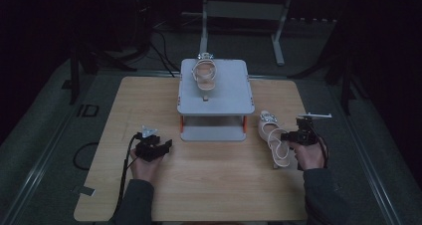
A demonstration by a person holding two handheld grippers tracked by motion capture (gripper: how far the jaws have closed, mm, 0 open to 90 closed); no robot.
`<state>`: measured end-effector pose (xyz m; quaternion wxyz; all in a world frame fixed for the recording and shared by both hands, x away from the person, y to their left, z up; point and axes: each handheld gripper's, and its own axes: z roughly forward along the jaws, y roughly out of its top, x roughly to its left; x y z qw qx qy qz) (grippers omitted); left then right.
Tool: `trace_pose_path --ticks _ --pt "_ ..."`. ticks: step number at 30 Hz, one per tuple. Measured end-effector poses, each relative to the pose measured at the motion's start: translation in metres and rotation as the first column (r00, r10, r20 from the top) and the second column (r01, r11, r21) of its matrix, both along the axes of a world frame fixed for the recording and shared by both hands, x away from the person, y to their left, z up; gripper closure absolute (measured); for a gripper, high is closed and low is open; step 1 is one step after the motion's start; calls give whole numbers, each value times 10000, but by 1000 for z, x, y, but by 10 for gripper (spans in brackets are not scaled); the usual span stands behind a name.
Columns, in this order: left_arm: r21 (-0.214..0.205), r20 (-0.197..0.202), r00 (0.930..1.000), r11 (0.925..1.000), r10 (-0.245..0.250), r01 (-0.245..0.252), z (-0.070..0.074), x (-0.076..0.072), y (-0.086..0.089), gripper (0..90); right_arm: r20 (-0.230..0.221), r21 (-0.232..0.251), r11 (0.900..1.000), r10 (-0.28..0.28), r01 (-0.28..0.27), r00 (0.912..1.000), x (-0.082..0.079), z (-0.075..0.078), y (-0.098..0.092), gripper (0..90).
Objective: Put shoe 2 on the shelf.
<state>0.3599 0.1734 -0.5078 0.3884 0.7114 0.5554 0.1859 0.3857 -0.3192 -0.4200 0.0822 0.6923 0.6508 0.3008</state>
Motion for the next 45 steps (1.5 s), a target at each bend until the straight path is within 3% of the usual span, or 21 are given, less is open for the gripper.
trace_pose_path --ticks 17,23,39,45 --pt "-12 -5 10000 10000 -2 2 0 0 0 444 300 168 9996 -211 206 9993 15 23 -4 855" --pt "-1 0 10000 10000 5 -5 0 0 0 445 421 -41 9995 -298 300 9987 20 31 -4 855" --pt "-6 0 10000 10000 35 -35 0 0 0 444 732 4 9997 -261 262 9970 33 55 -1 854" --pt "-16 5 10000 10000 40 -40 0 0 0 444 661 272 9994 -211 193 9976 42 63 1 854"
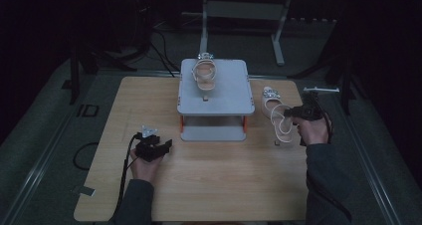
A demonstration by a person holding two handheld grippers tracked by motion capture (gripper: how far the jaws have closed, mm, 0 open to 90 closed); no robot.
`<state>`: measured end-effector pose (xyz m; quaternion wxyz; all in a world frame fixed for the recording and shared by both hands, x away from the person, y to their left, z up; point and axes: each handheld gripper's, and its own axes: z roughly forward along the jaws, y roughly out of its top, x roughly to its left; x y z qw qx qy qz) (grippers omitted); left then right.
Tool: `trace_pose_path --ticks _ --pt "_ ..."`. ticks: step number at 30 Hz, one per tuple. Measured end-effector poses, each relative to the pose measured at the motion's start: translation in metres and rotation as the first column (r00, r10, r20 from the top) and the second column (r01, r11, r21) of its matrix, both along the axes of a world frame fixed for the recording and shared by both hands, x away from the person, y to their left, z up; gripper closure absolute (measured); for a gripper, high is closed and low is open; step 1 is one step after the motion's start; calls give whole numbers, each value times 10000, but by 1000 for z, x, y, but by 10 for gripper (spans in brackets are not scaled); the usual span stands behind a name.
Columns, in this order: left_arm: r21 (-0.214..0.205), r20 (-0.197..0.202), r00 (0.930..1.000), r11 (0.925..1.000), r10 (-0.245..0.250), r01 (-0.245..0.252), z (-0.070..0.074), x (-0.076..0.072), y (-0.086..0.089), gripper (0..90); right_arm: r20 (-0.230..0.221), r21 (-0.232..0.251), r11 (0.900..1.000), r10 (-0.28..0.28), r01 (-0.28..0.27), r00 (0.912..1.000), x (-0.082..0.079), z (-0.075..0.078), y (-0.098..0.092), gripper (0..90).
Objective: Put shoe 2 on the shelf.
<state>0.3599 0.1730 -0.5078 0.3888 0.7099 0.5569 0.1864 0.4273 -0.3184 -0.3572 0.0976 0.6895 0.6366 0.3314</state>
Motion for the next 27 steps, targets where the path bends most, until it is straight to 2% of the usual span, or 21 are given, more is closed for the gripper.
trace_pose_path --ticks 5,13,19,27 --pt "-13 -2 10000 10000 5 -5 0 0 0 444 16 88 10000 -21 21 10000 6 5 3 854" --pt "-38 -2 10000 10000 6 -6 0 0 0 444 186 -40 10000 12 -11 9998 19 24 11 854" --pt "-5 -7 10000 10000 -7 7 0 0 1 444 59 348 9993 145 -147 9999 27 35 13 854" --pt "-35 4 10000 10000 13 -13 0 0 0 444 79 424 9991 92 -95 9999 40 55 16 853"
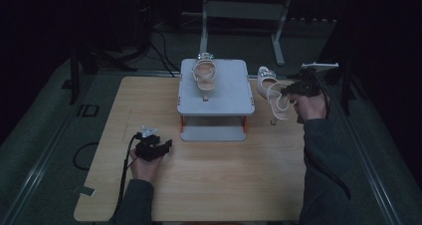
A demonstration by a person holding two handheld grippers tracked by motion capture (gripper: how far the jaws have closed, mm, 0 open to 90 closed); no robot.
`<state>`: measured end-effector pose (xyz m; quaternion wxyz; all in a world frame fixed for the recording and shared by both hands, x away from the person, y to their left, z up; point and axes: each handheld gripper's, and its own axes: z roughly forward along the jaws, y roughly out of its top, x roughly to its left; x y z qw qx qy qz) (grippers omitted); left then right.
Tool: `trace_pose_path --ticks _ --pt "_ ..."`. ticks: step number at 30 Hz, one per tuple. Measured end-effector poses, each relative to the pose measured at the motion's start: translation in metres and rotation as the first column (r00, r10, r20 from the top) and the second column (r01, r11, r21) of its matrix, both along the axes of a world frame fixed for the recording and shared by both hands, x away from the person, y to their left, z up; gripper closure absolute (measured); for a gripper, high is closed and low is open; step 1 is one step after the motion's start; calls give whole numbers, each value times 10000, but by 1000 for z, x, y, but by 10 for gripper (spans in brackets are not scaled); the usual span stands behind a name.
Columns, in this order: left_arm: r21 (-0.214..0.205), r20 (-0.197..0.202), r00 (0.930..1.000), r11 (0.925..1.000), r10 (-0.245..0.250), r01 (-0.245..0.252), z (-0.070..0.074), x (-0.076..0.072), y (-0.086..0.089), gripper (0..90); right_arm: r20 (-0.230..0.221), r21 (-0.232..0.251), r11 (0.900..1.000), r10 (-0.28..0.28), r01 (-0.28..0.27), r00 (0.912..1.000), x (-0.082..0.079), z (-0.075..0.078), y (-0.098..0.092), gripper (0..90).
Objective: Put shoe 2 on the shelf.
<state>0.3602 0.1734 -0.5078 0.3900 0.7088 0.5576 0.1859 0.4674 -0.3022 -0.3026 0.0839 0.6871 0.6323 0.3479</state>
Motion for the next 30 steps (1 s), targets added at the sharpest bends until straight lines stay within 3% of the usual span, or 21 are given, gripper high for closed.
trace_pose_path --ticks 5,11,30 --pt "-12 -5 10000 10000 1 -1 0 0 0 444 25 -164 9999 -3 3 10000 8 12 7 853" --pt "-31 -10 10000 10000 2 -2 0 0 0 444 -51 -32 10000 46 -46 10000 16 20 14 853" --pt "-35 -33 10000 10000 -15 14 0 0 0 443 160 -48 9995 308 -307 9994 27 48 48 853"
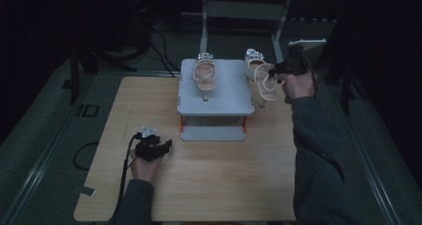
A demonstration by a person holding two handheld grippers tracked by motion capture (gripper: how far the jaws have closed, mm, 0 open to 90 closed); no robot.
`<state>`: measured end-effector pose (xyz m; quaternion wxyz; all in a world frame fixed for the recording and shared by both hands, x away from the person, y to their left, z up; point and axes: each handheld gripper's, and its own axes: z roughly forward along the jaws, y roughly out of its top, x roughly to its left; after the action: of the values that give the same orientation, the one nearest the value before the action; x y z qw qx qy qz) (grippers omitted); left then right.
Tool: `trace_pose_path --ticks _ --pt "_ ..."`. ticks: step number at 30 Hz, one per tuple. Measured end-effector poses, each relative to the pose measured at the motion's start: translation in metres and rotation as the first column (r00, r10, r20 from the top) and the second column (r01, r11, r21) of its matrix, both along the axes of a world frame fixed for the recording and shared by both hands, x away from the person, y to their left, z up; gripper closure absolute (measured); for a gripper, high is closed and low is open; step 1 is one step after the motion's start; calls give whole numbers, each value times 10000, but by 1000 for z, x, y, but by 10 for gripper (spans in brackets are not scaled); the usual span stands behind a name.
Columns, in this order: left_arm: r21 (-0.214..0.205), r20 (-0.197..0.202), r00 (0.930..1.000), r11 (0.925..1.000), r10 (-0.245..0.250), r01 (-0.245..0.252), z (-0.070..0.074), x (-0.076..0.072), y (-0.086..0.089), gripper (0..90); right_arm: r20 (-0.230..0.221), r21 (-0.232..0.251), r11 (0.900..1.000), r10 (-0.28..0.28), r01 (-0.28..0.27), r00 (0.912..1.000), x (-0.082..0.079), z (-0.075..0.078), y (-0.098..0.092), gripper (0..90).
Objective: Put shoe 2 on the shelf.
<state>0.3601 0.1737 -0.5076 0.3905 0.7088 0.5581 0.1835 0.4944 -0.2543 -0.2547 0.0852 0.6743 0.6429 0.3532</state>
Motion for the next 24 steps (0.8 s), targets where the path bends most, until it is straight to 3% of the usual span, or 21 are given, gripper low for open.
trace_pose_path --ticks 11,24 --pt "-65 -9 10000 10000 -7 7 0 0 1 443 23 -51 9997 231 -231 9997 7 10 29 852" --pt "-144 -46 10000 9999 -33 32 0 0 2 441 -323 -103 9997 206 -210 9993 20 3 59 852"
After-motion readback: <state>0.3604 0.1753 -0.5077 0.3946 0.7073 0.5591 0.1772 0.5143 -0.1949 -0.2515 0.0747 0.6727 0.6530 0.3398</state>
